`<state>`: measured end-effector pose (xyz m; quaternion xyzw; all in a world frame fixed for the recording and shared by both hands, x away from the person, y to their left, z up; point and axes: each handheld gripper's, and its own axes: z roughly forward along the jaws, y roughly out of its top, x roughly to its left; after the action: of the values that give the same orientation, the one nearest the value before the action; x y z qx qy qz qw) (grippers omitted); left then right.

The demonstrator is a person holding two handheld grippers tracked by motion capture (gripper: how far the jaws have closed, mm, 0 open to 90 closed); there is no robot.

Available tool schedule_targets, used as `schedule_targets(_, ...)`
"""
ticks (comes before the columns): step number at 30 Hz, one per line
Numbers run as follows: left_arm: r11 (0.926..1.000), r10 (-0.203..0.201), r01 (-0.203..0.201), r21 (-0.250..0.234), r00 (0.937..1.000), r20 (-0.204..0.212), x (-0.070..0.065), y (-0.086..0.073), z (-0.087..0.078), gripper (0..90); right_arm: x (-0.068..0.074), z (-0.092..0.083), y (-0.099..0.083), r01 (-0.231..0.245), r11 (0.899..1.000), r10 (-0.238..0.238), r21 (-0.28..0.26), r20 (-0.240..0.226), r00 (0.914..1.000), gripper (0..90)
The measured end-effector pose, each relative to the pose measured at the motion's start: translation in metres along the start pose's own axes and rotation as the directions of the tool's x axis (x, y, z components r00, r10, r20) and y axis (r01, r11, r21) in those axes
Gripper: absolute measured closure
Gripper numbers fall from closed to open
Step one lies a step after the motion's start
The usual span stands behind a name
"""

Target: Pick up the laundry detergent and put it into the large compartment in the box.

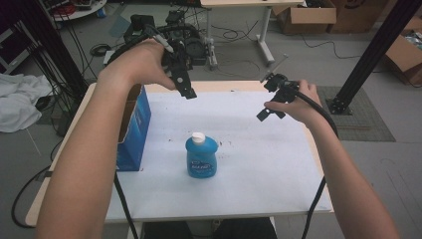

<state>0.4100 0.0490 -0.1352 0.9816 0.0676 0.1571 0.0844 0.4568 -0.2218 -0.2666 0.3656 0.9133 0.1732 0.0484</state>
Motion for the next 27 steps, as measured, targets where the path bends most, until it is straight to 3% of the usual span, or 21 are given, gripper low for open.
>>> schedule_targets(16, 0.9989, 0.042, -0.043, 0.018, 0.9987, 0.028, -0.026, -0.014, 0.004, 15.7, -0.009, 0.004, -0.012, -0.008, 1.000, 0.008, -0.010, -0.018, 0.9998, 21.2)
schedule_targets(27, 0.9944, 0.100, -0.103, 0.024, 0.9915, 0.083, -0.053, -0.014, 0.025, 15.5, -0.006, 0.004, -0.011, 0.000, 1.000, -0.001, -0.020, -0.022, 0.9998, 20.5)
